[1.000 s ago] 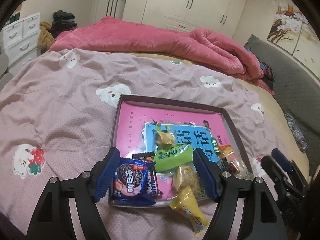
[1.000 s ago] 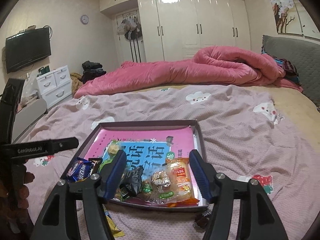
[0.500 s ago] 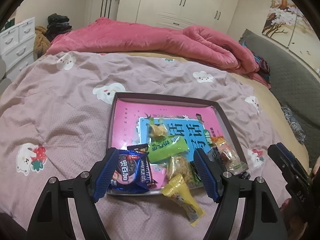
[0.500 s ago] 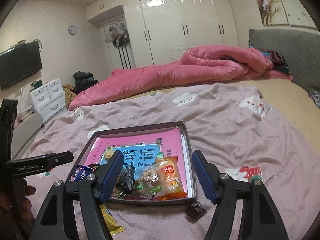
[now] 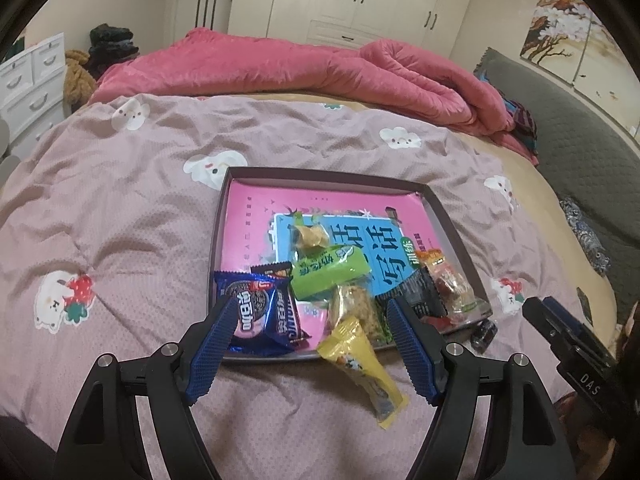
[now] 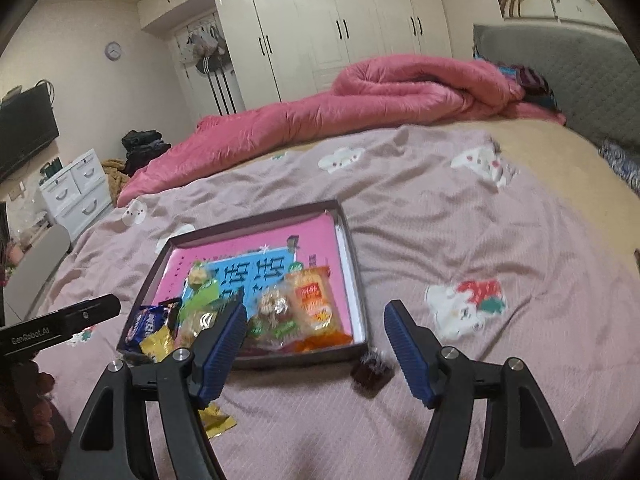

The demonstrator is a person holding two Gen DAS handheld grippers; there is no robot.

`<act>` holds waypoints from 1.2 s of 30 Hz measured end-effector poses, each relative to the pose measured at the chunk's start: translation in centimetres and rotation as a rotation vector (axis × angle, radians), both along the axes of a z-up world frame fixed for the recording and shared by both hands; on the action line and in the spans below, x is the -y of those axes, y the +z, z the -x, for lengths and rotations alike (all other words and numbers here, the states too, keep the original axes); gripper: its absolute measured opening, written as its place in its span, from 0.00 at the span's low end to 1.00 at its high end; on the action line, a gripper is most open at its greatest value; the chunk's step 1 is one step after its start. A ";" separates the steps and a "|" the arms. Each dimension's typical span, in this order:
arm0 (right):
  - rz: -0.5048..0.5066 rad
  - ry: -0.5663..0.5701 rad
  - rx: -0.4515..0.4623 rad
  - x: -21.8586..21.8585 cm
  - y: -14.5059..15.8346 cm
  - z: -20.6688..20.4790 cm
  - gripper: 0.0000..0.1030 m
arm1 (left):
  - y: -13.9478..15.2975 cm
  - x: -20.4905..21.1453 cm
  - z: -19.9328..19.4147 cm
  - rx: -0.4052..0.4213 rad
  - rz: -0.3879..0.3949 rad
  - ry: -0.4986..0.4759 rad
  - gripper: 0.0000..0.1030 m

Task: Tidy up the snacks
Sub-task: 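Move the left tool to the yellow stick snack while the right tool reaches the small dark chocolate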

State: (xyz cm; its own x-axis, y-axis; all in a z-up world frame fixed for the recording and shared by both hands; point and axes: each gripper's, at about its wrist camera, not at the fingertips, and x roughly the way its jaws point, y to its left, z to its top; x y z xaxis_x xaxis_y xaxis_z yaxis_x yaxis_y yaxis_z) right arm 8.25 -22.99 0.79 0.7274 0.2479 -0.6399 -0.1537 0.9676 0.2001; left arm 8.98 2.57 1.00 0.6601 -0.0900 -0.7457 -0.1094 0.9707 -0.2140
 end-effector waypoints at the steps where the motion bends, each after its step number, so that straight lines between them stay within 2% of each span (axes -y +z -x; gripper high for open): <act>1: -0.006 0.000 -0.010 0.1 -0.1 0.0 0.69 | -0.1 0.0 0.1 -0.004 0.002 0.000 0.76; 10: -0.050 -0.029 -0.088 0.9 -1.2 0.8 0.70 | -0.9 0.6 0.9 -0.036 0.010 -0.018 0.76; 27: -0.065 -0.066 -0.209 1.6 -3.3 0.7 0.70 | -3.3 2.7 1.6 -0.119 0.052 -0.077 0.76; 36: -0.118 -0.106 -0.315 2.6 -6.5 -1.6 0.70 | -6.4 2.3 0.7 -0.208 0.134 -0.056 0.76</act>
